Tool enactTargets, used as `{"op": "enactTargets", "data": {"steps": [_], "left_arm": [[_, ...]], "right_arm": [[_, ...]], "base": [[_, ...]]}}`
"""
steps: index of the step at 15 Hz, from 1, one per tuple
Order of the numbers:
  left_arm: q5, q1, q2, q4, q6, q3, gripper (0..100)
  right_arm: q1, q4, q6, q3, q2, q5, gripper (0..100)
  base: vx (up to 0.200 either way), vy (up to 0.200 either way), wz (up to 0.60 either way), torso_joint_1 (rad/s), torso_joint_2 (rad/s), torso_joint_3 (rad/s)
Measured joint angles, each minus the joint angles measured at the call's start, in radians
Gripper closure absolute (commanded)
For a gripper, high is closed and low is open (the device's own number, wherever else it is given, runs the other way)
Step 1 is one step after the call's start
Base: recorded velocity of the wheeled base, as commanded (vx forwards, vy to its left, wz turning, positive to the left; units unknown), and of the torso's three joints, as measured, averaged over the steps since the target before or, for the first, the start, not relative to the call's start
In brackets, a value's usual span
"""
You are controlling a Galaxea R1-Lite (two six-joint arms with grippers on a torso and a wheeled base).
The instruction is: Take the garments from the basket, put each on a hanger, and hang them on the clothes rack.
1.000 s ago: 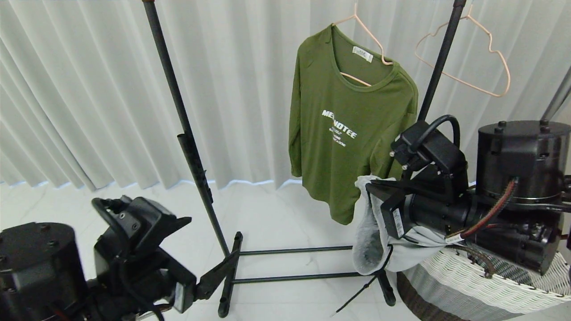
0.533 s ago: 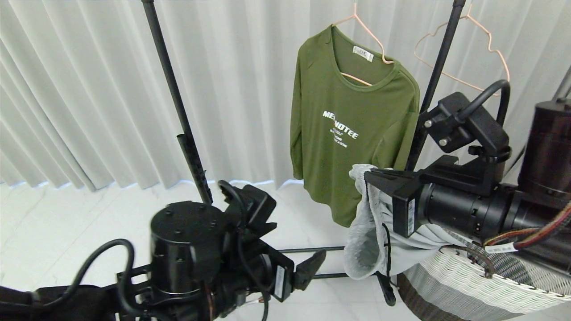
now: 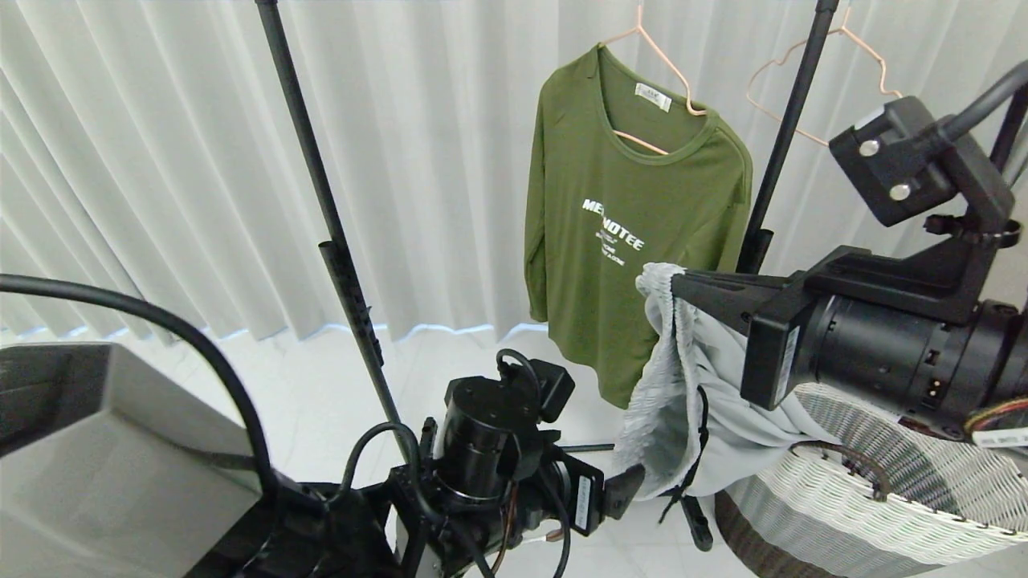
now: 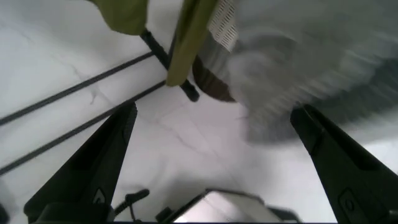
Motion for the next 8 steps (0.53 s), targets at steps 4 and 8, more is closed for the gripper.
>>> {"op": "enactTargets", "data": {"steps": [4, 8], "left_arm": [[-0.003, 0.028, 0.099, -0.022, -0.045, -0.040, 0], [-0.003, 0.025, 0.144, -0.055, -0.046, -0.041, 100]], "right_arm": [[0.001, 0.016, 0.011, 0.002, -0.038, 0.000, 100], [0.001, 0.026, 0.013, 0.003, -0.058, 0.000, 100]], "base": [[0.000, 0.000, 0.00, 0.000, 0.00, 0.000], [0.000, 0.000, 0.00, 0.000, 0.00, 0.000]]}}
